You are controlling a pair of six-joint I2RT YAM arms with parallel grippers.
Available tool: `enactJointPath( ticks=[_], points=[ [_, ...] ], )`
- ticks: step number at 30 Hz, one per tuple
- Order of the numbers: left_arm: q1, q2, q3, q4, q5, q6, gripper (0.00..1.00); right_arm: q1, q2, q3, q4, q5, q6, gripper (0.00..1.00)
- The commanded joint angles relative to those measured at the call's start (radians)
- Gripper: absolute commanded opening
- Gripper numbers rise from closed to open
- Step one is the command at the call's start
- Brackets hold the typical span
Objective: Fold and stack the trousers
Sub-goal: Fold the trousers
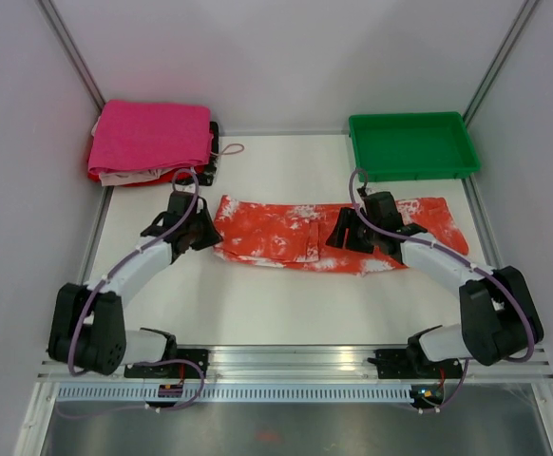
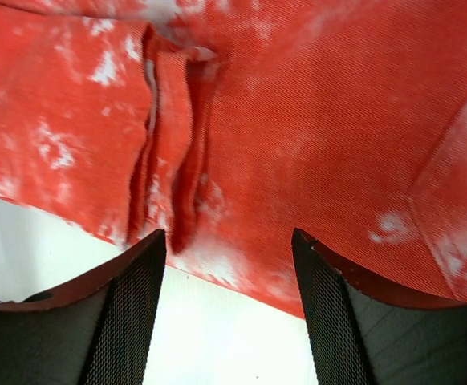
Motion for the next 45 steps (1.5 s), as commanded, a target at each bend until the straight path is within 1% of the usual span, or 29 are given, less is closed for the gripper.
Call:
enactJointPath(
  ticks=[1,2,5,9,12,13,15,16,18,19,23,25,26,27,28,29,30,31,32,34,36,37,38,39,40,42,43,45],
  points=[
    [0.041,-0.133,0.039,-0.115,-0.192,0.16,0.02,0.022,-0.054,-0.023,0.053,0.007,0.058,0.7],
    [0.057,-0.168,0.049,-0.124,-0.221,0.192,0.02,0.03,-0.067,-0.023,0.051,0.013,0.065,0.7],
    [0.132,-0.213,0.08,-0.144,-0.234,0.256,0.02,0.06,-0.092,-0.016,0.034,0.04,0.073,0.7],
    [0.247,-0.248,0.137,-0.171,-0.257,0.322,0.02,0.117,-0.103,-0.011,0.034,0.053,0.104,0.7],
    [0.308,-0.265,0.209,-0.211,-0.311,0.388,0.02,0.163,-0.109,-0.008,0.036,0.079,0.122,0.7],
    [0.313,-0.267,0.256,-0.243,-0.349,0.402,0.02,0.168,-0.115,-0.008,0.027,0.088,0.125,0.7],
    [0.314,-0.267,0.313,-0.279,-0.367,0.44,0.02,0.169,-0.123,-0.005,0.007,0.112,0.125,0.71],
    [0.314,-0.261,0.379,-0.3,-0.368,0.442,0.02,0.168,-0.132,-0.003,-0.022,0.154,0.121,0.71],
    [0.314,-0.25,0.443,-0.357,-0.358,0.425,0.02,0.168,-0.14,0.0,-0.044,0.191,0.116,0.72],
    [0.314,-0.245,0.501,-0.374,-0.357,0.416,0.02,0.168,-0.144,0.001,-0.065,0.23,0.116,0.72],
    [0.299,-0.207,0.625,-0.451,-0.335,0.362,0.02,0.16,-0.167,0.007,-0.116,0.318,0.113,0.74],
    [0.224,-0.184,0.669,-0.49,-0.369,0.352,0.02,0.133,-0.169,0.024,-0.162,0.347,0.11,0.75],
    [0.137,-0.157,0.681,-0.501,-0.454,0.349,0.02,0.116,-0.166,0.041,-0.174,0.363,0.101,0.79],
    [0.082,-0.138,0.692,-0.527,-0.517,0.345,0.02,0.096,-0.164,0.053,-0.188,0.366,0.095,0.82],
    [0.03,-0.117,0.721,-0.543,-0.58,0.341,0.02,0.043,-0.16,0.066,-0.214,0.366,0.09,0.85],
    [-0.053,-0.059,0.741,-0.565,-0.681,0.306,0.02,0.01,-0.152,0.09,-0.223,0.344,0.072,0.88],
    [-0.084,-0.029,0.763,-0.619,-0.709,0.278,0.02,-0.022,-0.149,0.104,-0.235,0.325,0.06,0.89],
    [-0.109,0.001,0.808,-0.644,-0.755,0.223,0.02,-0.091,-0.146,0.119,-0.257,0.308,0.047,0.92],
    [-0.164,0.03,0.827,-0.662,-0.778,0.203,0.02,-0.122,-0.146,0.145,-0.268,0.297,0.036,0.93],
    [-0.214,0.109,0.885,-0.708,-0.844,0.171,0.02,-0.186,-0.159,0.167,-0.303,0.292,0.007,0.94],
    [-0.285,0.188,0.937,-0.75,-0.874,0.099,0.02,-0.213,-0.176,0.179,-0.317,0.303,-0.01,0.95],
    [-0.308,0.215,0.994,-0.783,-0.886,0.054,0.02,-0.235,-0.193,0.178,-0.321,0.306,-0.013,0.96],
    [-0.412,0.295,1.082,-0.799,-0.895,-0.002,0.02,-0.275,-0.218,0.149,-0.328,0.307,-0.016,0.98],
    [-0.413,0.296,1.083,-0.799,-0.9,-0.019,0.02,-0.276,-0.218,0.148,-0.328,0.307,-0.016,0.98],
    [-0.466,0.314,1.1,-0.794,-0.906,-0.036,0.02,-0.286,-0.219,0.13,-0.328,0.3,-0.016,0.98],
    [-0.52,0.371,1.146,-0.784,-0.921,-0.073,0.02,-0.315,-0.219,0.113,-0.328,0.274,-0.019,0.98],
    [-0.57,0.396,1.166,-0.788,-0.929,-0.087,0.02,-0.323,-0.216,0.101,-0.328,0.266,-0.02,0.98],
    [-0.615,0.481,1.24,-0.809,-0.961,-0.134,0.02,-0.34,-0.212,0.093,-0.331,0.248,-0.025,0.98]
  ],
)
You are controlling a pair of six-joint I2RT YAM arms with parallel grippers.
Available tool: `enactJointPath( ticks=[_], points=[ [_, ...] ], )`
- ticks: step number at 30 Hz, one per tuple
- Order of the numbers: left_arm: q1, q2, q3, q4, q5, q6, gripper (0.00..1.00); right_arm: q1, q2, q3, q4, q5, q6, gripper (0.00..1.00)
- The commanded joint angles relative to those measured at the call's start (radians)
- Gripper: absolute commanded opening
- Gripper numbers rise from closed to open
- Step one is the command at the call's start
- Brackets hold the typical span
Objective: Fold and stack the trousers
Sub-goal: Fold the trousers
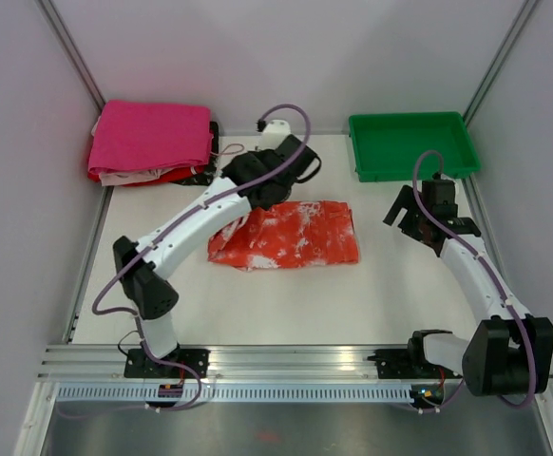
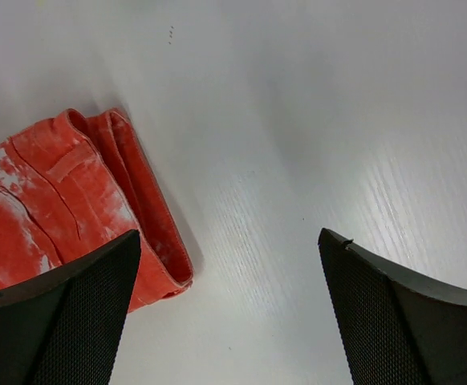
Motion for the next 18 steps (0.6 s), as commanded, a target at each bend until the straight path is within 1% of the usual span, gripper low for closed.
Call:
enactJointPath(
  ticks=[1,2,4,6,7,14,16,18],
  points=[
    [-0.107,0.102,0.127,-0.034,-0.102,-0.154,0.02,-0.022,-0.007,-0.025,-0.029,-0.036,-0.022,0.98],
    [-0.125,0.13,0.169,-0.043,-0.12,-0.171,0.02,-0.033,-0.012,-0.027,-0.032,-0.036,-0.021,0.98],
    [-0.167,0.2,0.196,-0.062,-0.129,-0.216,0.02,-0.033,-0.016,-0.03,-0.037,-0.035,-0.016,0.98],
    [-0.187,0.233,0.198,-0.057,-0.114,-0.25,0.02,-0.033,-0.029,-0.036,-0.037,-0.033,-0.001,0.98],
    [-0.202,0.263,0.197,-0.051,-0.105,-0.254,0.02,-0.062,-0.032,-0.038,-0.037,-0.035,0.014,0.98],
    [-0.257,0.401,0.235,-0.03,-0.016,-0.271,0.02,-0.087,-0.038,-0.061,-0.025,-0.048,0.045,0.98],
    [-0.274,0.42,0.247,-0.005,-0.01,-0.259,0.02,-0.09,-0.038,-0.074,-0.017,-0.055,0.05,0.98],
    [-0.287,0.443,0.269,0.028,0.004,-0.213,0.02,-0.094,-0.036,-0.081,-0.015,-0.065,0.047,0.98]
  ],
)
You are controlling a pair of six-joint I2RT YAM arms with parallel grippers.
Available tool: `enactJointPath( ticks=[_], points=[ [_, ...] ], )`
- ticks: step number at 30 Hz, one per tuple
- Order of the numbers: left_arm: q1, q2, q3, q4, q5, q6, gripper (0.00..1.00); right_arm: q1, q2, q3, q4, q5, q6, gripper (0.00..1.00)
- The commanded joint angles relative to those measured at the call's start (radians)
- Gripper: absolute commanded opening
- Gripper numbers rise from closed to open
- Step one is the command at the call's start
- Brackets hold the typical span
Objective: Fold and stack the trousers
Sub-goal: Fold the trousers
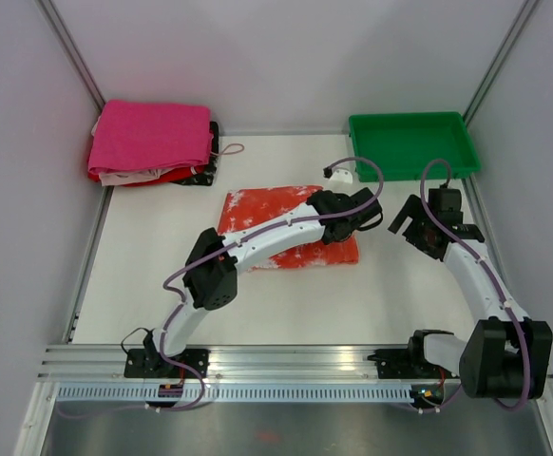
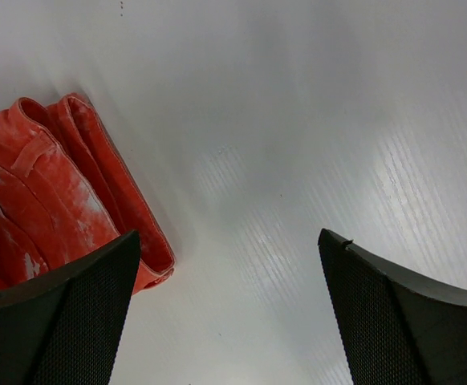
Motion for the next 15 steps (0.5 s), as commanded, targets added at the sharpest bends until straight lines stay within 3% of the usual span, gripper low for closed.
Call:
enactJointPath(
  ticks=[1,7,9,10,11,12,14,15],
  points=[
    [-0.028,0.018,0.079,0.068,0.031,0.008,0.02,-0.008,-0.019,-0.018,0.017,-0.019,0.021,0.98],
    [-0.045,0.059,0.099,0.148,0.118,0.046,0.03,-0.013,-0.027,-0.022,0.023,-0.016,0.014,0.98],
    [-0.057,0.065,0.101,0.157,0.141,0.052,0.09,-0.013,-0.031,-0.021,0.023,-0.012,0.014,0.98],
    [-0.059,0.064,0.103,0.162,0.147,0.054,0.14,-0.015,-0.034,-0.019,0.024,-0.01,0.01,0.98],
    [-0.061,0.062,0.103,0.165,0.167,0.06,0.27,-0.016,-0.036,-0.019,0.024,-0.012,0.009,0.98],
    [-0.061,0.05,0.101,0.167,0.179,0.06,0.54,-0.016,-0.039,-0.018,0.024,-0.01,0.007,0.98],
    [-0.061,0.03,0.1,0.163,0.206,0.06,0.62,-0.016,-0.039,-0.015,0.027,-0.015,0.007,0.98],
    [-0.061,0.015,0.099,0.16,0.21,0.06,0.71,-0.016,-0.039,-0.01,0.03,-0.018,0.007,0.98]
  ],
)
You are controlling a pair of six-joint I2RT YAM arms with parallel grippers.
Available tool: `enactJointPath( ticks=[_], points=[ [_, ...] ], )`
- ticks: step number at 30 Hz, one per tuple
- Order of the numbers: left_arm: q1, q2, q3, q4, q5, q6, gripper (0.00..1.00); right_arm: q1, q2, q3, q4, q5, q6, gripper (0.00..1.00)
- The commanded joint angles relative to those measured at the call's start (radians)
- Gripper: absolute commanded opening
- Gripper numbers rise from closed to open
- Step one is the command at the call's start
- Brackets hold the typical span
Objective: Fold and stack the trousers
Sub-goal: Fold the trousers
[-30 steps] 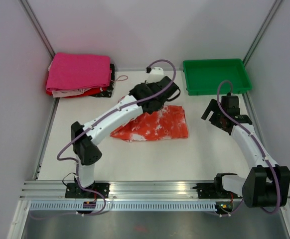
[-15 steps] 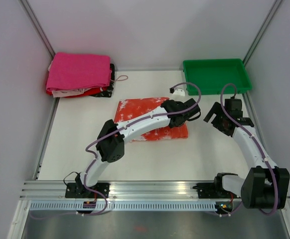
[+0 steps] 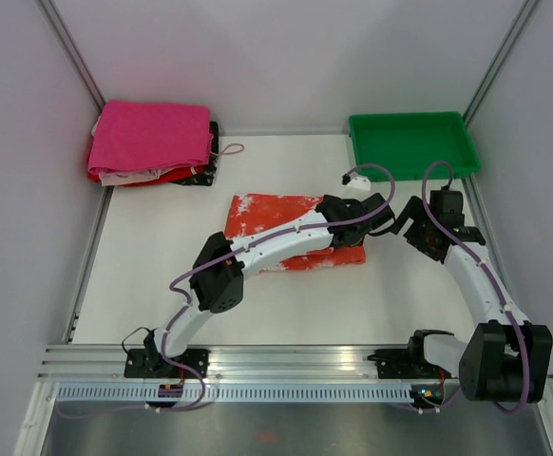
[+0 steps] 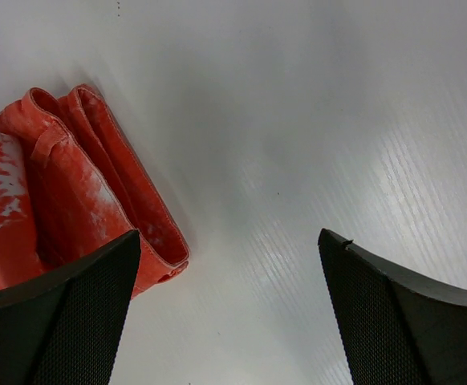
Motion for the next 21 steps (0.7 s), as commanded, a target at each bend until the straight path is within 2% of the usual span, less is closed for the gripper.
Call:
enactJointPath(
  ticks=[1,2,3,6,9,11,12,13,14,15,16,17,19,21],
  points=[
    [-0.016,-0.077,0.043,0.054,0.062,0.008,0.77,-0.006,-0.021,0.014,0.034,-0.014,0.005,0.98],
    [-0.014,-0.098,0.041,0.044,0.062,0.008,0.89,-0.005,-0.021,0.019,0.039,-0.016,0.002,0.98],
    [-0.01,-0.12,0.038,0.038,0.062,0.008,0.93,-0.006,-0.02,0.027,0.046,-0.048,-0.001,0.98],
    [0.003,-0.244,-0.04,0.052,0.038,0.019,0.97,-0.005,-0.009,0.054,0.077,-0.158,-0.032,0.98],
    [0.062,-0.411,-0.254,0.102,0.051,-0.021,0.97,-0.003,0.028,0.065,0.144,-0.393,-0.044,0.98],
    [0.111,-0.559,-0.484,0.151,0.125,-0.073,0.97,0.021,0.048,0.056,0.224,-0.485,-0.017,0.96],
    [0.162,-0.614,-0.564,0.223,0.151,-0.082,0.95,0.04,0.049,0.056,0.238,-0.494,0.0,0.95],
    [0.188,-0.669,-0.729,0.262,0.198,-0.1,0.95,0.097,0.051,0.059,0.255,-0.487,0.002,0.95],
    [0.216,-0.777,-0.812,0.299,0.226,-0.108,0.94,0.13,0.057,0.074,0.26,-0.476,0.002,0.95],
    [0.277,-0.831,-0.959,0.375,0.263,-0.111,0.94,0.159,0.063,0.085,0.26,-0.45,0.005,0.94],
    [0.306,-0.884,-1.024,0.409,0.322,-0.124,0.94,0.22,0.089,0.097,0.264,-0.442,0.009,0.94],
    [0.366,-0.934,-1.087,0.432,0.343,-0.13,0.94,0.25,0.104,0.118,0.27,-0.435,0.015,0.94],
    [0.411,-1.077,-1.228,0.48,0.38,-0.137,0.94,0.303,0.153,0.128,0.299,-0.392,0.054,0.93],
    [0.463,-1.199,-1.293,0.482,0.387,-0.137,0.94,0.319,0.187,0.131,0.31,-0.354,0.08,0.9]
  ],
)
